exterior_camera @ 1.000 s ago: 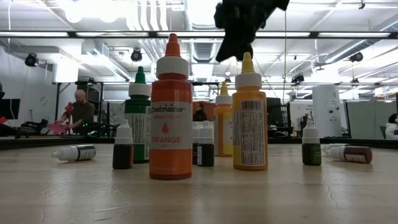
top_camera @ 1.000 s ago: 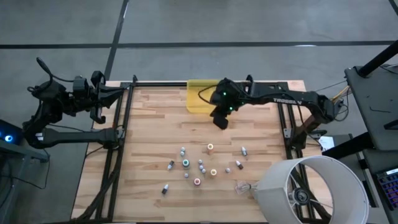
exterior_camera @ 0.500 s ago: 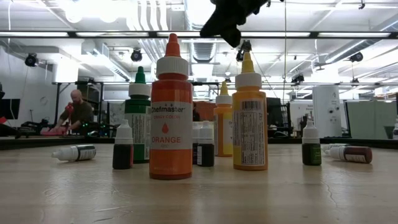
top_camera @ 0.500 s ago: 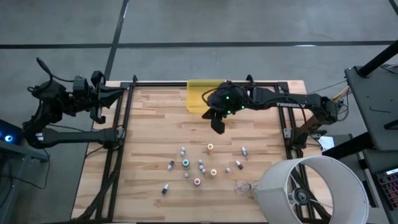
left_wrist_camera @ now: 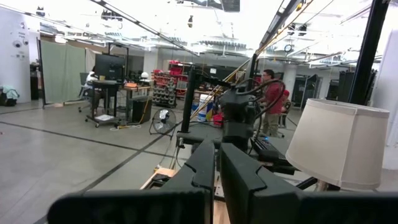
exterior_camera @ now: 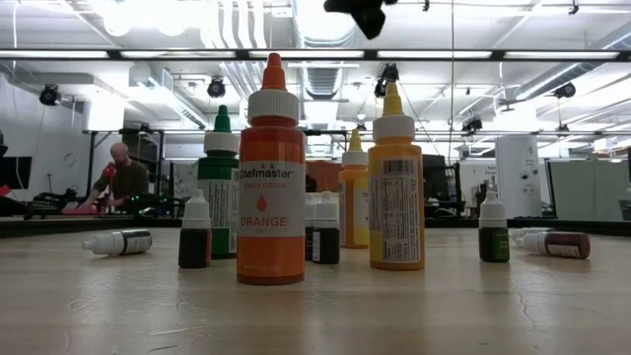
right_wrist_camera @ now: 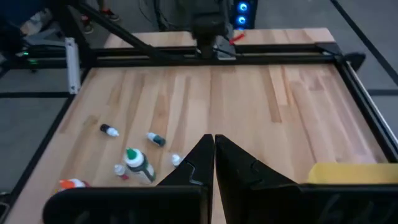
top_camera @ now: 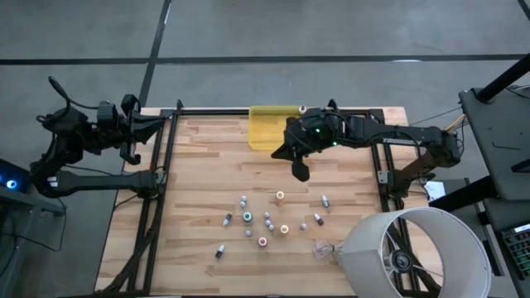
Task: Pick & Place food coloring
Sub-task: Put the top large yellow food coloring bottle into the yellow bin
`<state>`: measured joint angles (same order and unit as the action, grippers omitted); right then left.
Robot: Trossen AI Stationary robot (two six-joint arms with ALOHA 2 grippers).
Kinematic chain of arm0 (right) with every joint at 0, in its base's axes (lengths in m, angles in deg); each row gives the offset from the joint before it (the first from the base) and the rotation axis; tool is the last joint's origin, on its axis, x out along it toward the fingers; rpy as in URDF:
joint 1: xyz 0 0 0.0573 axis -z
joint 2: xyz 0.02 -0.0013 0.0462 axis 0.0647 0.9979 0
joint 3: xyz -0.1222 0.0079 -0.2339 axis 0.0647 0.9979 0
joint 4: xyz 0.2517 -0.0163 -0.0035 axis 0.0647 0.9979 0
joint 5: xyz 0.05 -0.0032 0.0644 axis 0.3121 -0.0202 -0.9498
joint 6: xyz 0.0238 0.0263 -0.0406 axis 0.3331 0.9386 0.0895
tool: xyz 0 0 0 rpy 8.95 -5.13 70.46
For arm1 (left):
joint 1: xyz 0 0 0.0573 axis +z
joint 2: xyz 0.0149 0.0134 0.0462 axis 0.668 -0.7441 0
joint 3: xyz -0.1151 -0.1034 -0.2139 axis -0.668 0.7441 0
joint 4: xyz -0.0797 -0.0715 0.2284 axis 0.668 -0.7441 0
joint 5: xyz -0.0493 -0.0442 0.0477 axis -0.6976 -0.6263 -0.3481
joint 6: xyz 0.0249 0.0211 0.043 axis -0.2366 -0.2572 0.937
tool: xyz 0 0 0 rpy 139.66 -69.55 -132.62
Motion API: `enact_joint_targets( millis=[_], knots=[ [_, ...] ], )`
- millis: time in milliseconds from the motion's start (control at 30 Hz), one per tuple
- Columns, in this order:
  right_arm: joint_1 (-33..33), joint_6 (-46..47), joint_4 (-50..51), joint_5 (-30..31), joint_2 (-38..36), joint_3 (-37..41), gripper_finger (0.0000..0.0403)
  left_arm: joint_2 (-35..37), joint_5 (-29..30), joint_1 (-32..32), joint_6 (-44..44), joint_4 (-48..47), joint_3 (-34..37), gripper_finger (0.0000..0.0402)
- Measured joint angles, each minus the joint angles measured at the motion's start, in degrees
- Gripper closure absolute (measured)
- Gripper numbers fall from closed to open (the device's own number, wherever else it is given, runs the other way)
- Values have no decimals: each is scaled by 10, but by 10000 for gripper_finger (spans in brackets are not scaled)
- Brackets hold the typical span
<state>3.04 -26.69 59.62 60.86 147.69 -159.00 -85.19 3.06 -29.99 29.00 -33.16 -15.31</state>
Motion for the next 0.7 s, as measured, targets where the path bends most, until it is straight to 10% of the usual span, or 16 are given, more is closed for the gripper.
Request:
enact_joint_targets(
  millis=[700],
  knots=[
    [-87,35,41,0,0,0,394,0,0,0,0,0,0,401]
  ],
)
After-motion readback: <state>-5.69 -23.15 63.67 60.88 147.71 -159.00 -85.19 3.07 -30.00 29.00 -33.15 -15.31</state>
